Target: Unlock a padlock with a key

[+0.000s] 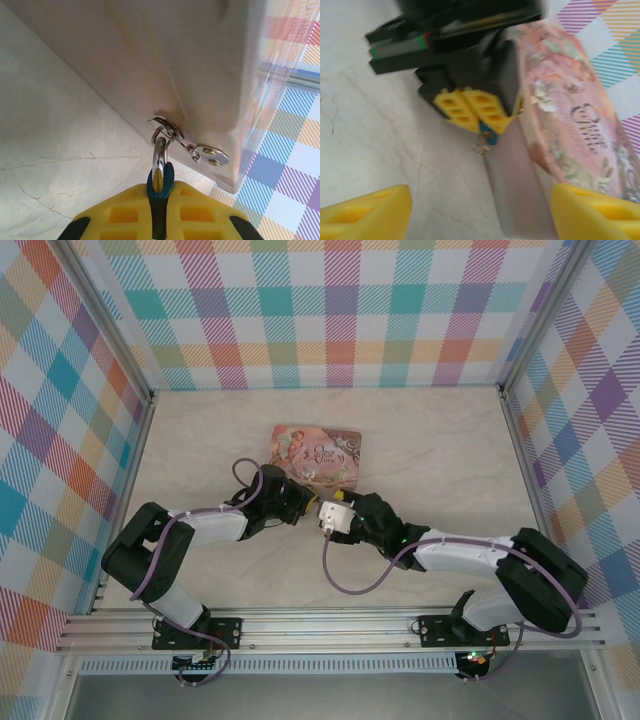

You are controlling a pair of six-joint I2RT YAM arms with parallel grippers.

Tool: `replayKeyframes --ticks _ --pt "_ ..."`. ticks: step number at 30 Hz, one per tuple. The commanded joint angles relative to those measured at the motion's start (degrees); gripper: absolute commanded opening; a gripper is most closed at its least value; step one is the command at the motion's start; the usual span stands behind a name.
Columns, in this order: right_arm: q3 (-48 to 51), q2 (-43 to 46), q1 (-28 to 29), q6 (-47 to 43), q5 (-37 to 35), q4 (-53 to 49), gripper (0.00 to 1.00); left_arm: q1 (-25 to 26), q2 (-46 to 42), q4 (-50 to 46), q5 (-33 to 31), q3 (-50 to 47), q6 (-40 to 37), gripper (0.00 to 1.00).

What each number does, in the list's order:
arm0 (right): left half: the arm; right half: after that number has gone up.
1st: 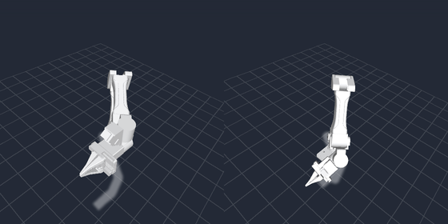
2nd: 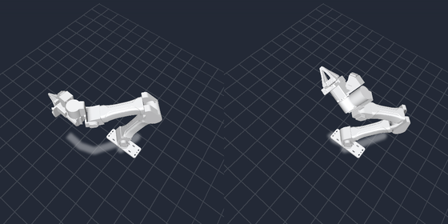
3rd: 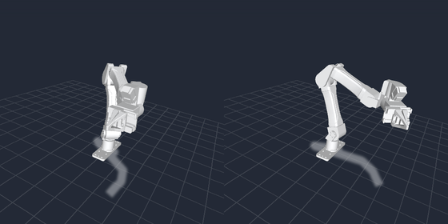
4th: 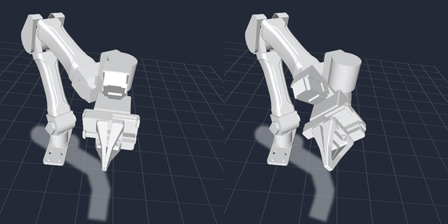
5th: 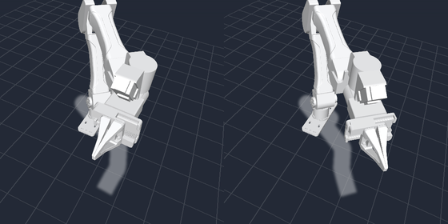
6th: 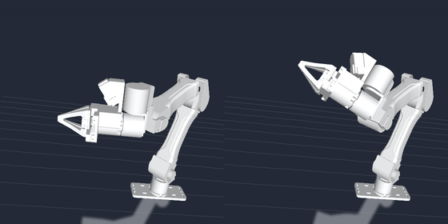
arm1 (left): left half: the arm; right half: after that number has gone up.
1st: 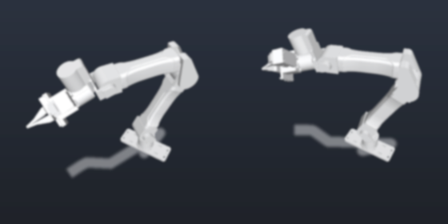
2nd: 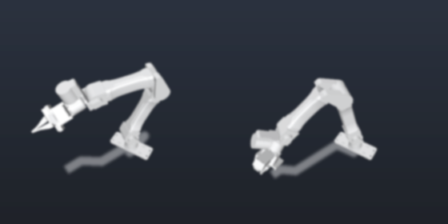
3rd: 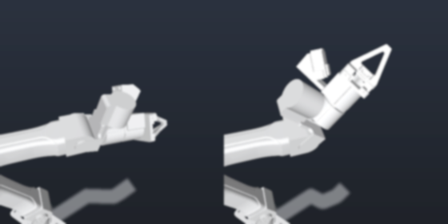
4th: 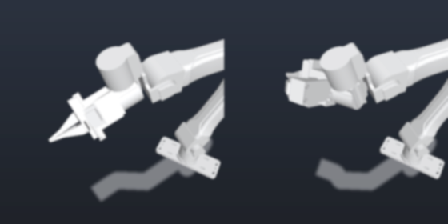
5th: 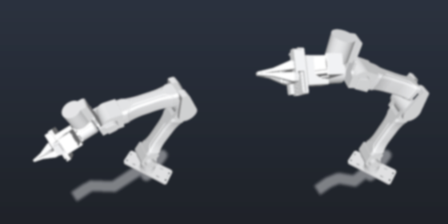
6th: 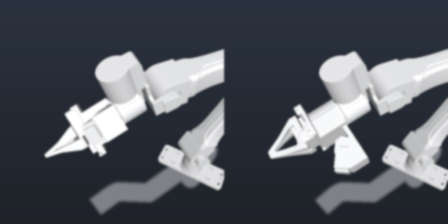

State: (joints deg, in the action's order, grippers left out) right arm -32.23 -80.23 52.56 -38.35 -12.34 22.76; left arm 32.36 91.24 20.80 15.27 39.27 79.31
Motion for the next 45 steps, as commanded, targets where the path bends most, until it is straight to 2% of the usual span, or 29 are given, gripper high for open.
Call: replayKeyframes --ticks 1,6,13,22,45 --pt "-1.0 -3.6 1.1 -3.5 -4.3 5.3 0.66 -0.5 -2.0 -0.2 1.7 1.9 0.4 0.00" --pt "-2.1 -8.6 2.1 -3.1 -5.7 9.7 0.51 -0.5 -2.1 -0.2 2.0 2.1 0.4 0.00" --pt "-2.4 -12.2 2.0 -0.1 -5.9 17.5 0.36 -0.5 -2.0 -0.3 2.2 2.2 0.4 0.00" --pt "-3.5 -16.0 1.7 2.3 -5.2 21.6 0.28 -0.5 -1.7 -0.1 2.6 2.3 0.6 0.00" --pt "-4.5 -20.2 0.2 6.0 -7.9 24.3 0.16 -0.5 -2.0 0.3 2.5 1.7 1.2 0.00"
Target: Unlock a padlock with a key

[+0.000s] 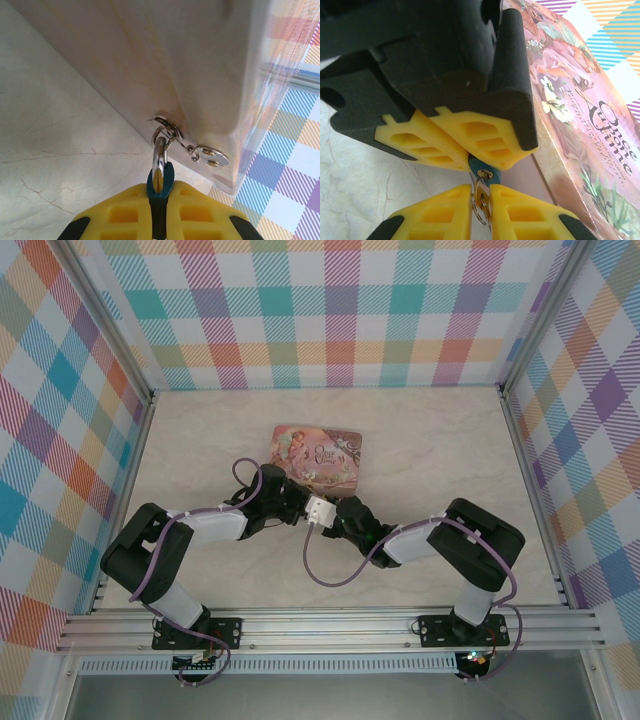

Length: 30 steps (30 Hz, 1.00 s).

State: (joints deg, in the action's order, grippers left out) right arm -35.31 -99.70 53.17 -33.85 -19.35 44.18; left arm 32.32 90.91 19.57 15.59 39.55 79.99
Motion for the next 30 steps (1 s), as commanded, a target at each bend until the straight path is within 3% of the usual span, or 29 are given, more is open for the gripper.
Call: replayKeyframes --ticks 1,13,18,30 --pt "-1.3 -0.9 -0.4 1.6 -1.0 3.1 0.16 -0.4 -1.7 1.4 2.2 1.4 0.5 0.00" --pt "-2.0 -1.0 -0.5 5.9 -1.4 2.1 0.07 -0.3 -1.7 1.5 2.2 1.3 0.6 0.00" --pt "-3.1 0.2 -0.5 12.6 -0.9 -1.0 0.00 -0.2 -1.7 1.6 2.1 1.2 0.7 0.00" --pt "-2.6 2.2 -0.7 30.4 5.0 -4.7 0.00 0.2 -1.7 2.0 1.8 1.0 0.9 0.00"
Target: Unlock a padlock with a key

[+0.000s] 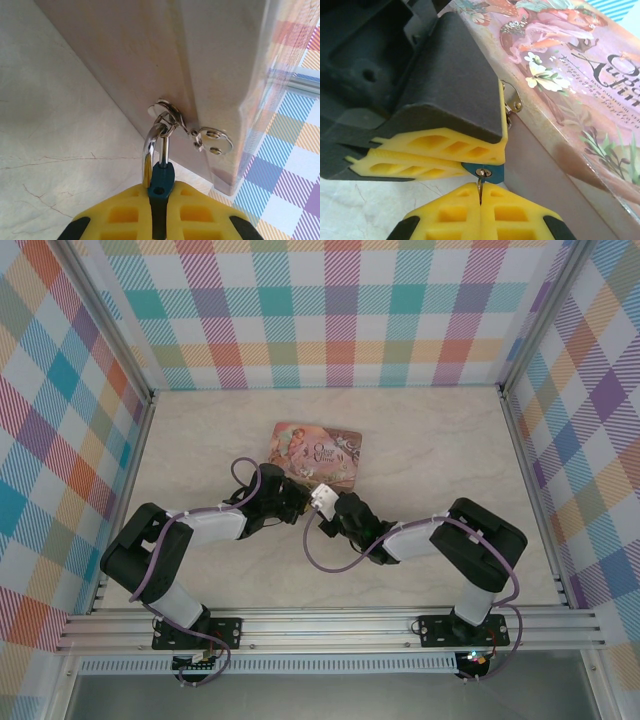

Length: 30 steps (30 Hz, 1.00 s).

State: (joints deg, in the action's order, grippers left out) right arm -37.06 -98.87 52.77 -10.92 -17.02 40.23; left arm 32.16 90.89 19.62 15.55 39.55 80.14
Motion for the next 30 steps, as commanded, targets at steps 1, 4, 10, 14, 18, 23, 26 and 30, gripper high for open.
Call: replayKeyframes --ticks 1,4,10,14,18,23,26,30 --pt "-0.8 1.3 -0.5 8.8 3.4 -0.8 0.00 0.4 -1.7 1.9 1.8 1.0 0.8 0.00" --pt "-0.9 1.2 -0.6 10.4 4.7 -1.6 0.00 0.4 -1.6 1.9 1.7 0.9 0.8 0.00" --pt "-0.4 0.3 -1.4 11.9 3.7 -3.1 0.00 0.5 -1.9 1.0 1.1 0.7 0.0 0.01" --pt "0.6 0.0 -2.1 14.4 4.5 -3.2 0.00 0.5 -3.7 -1.7 -0.2 0.7 -1.8 0.28" --pt "1.3 -0.2 -2.2 15.1 4.7 -2.8 0.00 0.3 -7.2 -7.1 -2.4 0.8 -4.2 0.48" --pt "2.2 -0.2 -2.6 16.4 4.8 -1.6 0.00 -0.8 -13.0 -16.0 -4.3 2.2 -8.6 0.62" --pt "2.9 0.5 -3.2 18.0 6.4 -1.0 0.00 -2.2 -16.8 -23.5 -6.3 4.1 -12.9 0.68" --pt "4.1 2.2 -4.5 22.4 9.2 0.1 0.00 -6.5 -20.7 -31.8 -7.9 7.4 -18.5 0.75"
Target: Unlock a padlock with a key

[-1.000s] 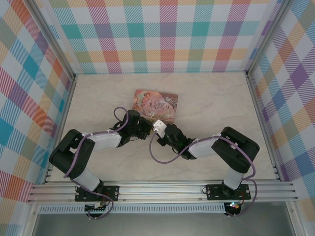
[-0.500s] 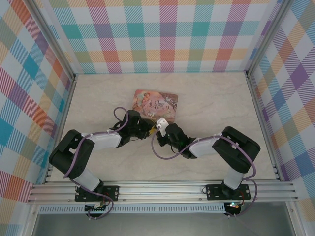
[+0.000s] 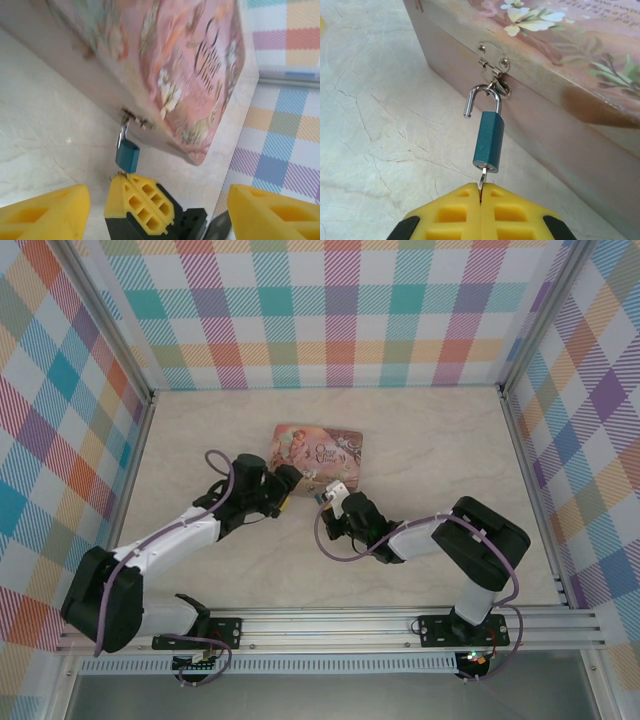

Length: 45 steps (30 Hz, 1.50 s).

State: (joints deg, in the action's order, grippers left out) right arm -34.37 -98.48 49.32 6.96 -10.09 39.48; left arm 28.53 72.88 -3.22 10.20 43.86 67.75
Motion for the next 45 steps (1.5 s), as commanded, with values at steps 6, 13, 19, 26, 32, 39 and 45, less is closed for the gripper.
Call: replayKeyframes --ticks 6,13,19,26,32,39,45 --pt "2.6 3.3 -2.4 11.6 4.2 0.0 0.00 -10.0 -1.1 -20.0 -4.7 11.3 -18.0 0.95" --pt "2.8 2.7 -3.6 17.7 7.1 1.0 0.00 -16.1 12.7 -18.0 4.4 19.4 -28.6 1.00" --pt "2.6 3.7 -4.6 23.1 10.9 -0.1 0.00 -16.3 23.4 -16.2 6.8 26.7 -34.1 1.00" --pt "2.6 3.3 -5.0 25.4 12.6 0.0 0.00 -16.4 33.8 -16.3 10.1 33.2 -35.9 0.99" --pt "2.9 3.1 -5.5 26.2 12.7 -0.5 0.00 -16.4 35.2 -17.5 8.5 31.6 -37.2 0.99" --pt "3.7 3.1 -6.5 27.0 12.8 -0.4 0.00 -16.3 31.7 -16.7 7.0 24.6 -37.1 0.97" --pt "4.4 3.0 -7.1 28.0 12.6 -0.7 0.00 -14.8 25.8 -13.5 6.2 16.8 -33.3 0.96"
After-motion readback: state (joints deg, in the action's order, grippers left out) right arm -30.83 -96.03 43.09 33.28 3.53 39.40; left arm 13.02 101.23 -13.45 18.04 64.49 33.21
